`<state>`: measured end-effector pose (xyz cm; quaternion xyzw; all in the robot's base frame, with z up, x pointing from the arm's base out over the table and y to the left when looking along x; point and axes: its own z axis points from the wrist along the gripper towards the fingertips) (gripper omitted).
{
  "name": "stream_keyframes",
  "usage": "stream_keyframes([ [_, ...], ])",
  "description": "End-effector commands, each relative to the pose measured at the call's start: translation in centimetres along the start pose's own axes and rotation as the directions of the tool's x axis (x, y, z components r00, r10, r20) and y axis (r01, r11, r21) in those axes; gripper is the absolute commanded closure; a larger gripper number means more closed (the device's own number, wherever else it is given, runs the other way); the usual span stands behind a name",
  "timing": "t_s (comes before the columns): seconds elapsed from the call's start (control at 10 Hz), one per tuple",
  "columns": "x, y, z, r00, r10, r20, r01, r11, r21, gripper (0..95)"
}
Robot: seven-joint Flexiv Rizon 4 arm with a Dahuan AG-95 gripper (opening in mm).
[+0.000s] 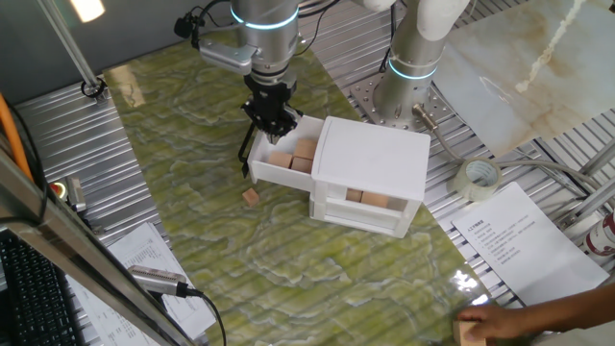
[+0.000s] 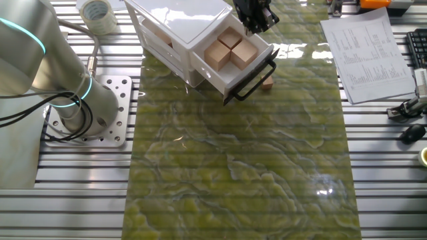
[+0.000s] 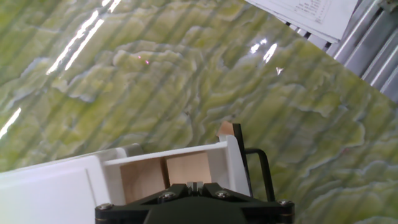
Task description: Take something out of a drawer
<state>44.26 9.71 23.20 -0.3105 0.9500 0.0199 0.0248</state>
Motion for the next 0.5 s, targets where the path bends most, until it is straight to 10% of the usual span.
stream_keyframes([
  [0.1,-0.14,-0.12,0.05,0.999,0.048,0.000,-0.048,0.999,0.002,95.0],
  [0.5,-0.17,-0.20,0.07,0.995,0.094,-0.019,-0.093,0.995,0.025,95.0],
])
